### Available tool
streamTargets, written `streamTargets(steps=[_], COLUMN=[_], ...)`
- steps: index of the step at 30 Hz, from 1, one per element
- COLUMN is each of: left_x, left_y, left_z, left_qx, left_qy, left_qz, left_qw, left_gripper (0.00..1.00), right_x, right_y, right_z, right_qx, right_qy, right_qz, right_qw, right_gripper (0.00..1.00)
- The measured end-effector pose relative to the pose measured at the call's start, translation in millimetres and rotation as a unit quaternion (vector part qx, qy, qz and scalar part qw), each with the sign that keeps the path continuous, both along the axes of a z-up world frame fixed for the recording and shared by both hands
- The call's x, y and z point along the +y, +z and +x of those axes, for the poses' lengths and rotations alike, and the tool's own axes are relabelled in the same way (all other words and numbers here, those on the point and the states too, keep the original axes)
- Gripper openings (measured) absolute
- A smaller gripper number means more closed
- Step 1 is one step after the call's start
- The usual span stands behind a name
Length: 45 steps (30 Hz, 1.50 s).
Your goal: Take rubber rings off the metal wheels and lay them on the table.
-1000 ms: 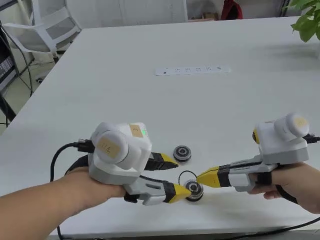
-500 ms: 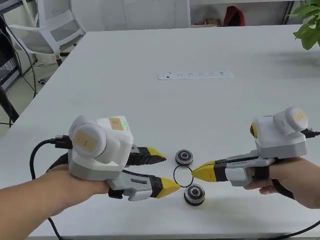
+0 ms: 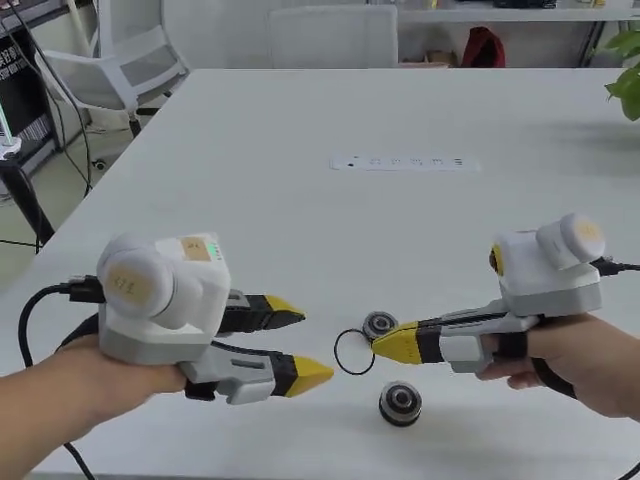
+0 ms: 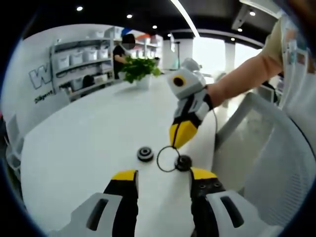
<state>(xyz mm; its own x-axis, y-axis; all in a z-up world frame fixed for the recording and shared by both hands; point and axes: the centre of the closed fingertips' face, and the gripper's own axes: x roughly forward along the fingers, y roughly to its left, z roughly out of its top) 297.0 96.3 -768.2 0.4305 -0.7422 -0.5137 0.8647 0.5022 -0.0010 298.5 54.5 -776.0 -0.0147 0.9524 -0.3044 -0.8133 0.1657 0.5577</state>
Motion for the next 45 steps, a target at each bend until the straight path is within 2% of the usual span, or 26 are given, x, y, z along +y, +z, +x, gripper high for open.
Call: streamTargets(steps=[8,18,35,45], left_x=[17.0,29.1,42.2,47.5], left_y=[-1.5,-7.1,-13.4,-17.6], left_z=[-0.9,-5.9,-13.9,-15.1], left_qx=[0.003,0.011,0.021,0.026], left_qy=[0.017,0.030,0.044,0.049], left_qz=[0.000,0.001,0.004,0.005], left_qw=[0.9998,0.9995,0.9988,0.9985], left_gripper=[0.46,0.51,0.59,0.59], right_x=[12.4,22.2,38.0,38.4], right_y=[-3.6,-15.3,-37.9,-54.8], right_z=[4.1,5.9,4.8,10.1], right_qx=[0.001,0.008,0.017,0.020], right_qy=[0.006,0.012,0.022,0.007], right_qz=[-0.001,-0.010,-0.033,-0.056], right_qw=[1.0000,0.9998,0.9991,0.9982], right_gripper=[0.00,0.00,0.00,0.00])
